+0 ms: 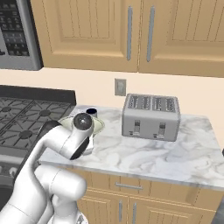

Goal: Clear the mugs and bowl far away from the sink.

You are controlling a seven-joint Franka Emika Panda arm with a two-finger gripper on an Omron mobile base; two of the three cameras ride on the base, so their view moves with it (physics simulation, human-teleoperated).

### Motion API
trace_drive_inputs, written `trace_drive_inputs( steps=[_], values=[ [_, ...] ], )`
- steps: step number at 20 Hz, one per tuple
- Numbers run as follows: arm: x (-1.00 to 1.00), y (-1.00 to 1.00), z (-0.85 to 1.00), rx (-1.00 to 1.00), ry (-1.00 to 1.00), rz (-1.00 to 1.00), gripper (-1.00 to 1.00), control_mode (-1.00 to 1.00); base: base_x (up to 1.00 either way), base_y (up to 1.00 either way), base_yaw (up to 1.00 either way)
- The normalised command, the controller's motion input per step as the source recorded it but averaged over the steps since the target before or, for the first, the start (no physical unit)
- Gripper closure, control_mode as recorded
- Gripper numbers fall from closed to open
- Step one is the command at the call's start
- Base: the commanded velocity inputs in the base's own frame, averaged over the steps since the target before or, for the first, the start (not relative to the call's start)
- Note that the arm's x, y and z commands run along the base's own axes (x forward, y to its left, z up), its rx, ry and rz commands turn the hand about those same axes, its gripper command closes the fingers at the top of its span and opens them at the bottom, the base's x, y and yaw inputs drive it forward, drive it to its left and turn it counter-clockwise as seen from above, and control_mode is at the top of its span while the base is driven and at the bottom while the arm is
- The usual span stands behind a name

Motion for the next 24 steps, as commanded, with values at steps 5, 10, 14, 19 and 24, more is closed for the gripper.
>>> trace_drive_inputs(
  steps=[5, 10, 14, 19, 24],
  values=[
    [0.42, 0.00, -0.55, -0.04, -0.10, 0.16, 1.00, -1.00, 0.00, 0.00, 0.00],
    [0.46, -0.01, -0.50, -0.06, -0.08, 0.15, 1.00, -1.00, 0.00, 0.00, 0.00],
    [0.43, -0.03, -0.39, -0.01, -0.01, 0.11, 1.00, -1.00, 0.00, 0.00, 0.00],
    [0.22, -0.01, -0.47, 0.00, 0.00, 0.11, 1.00, -1.00, 0.00, 0.00, 0.00],
    [0.18, 0.00, -0.51, 0.00, 0.00, 0.10, 1.00, -1.00, 0.00, 0.00, 0.00]
  ],
)
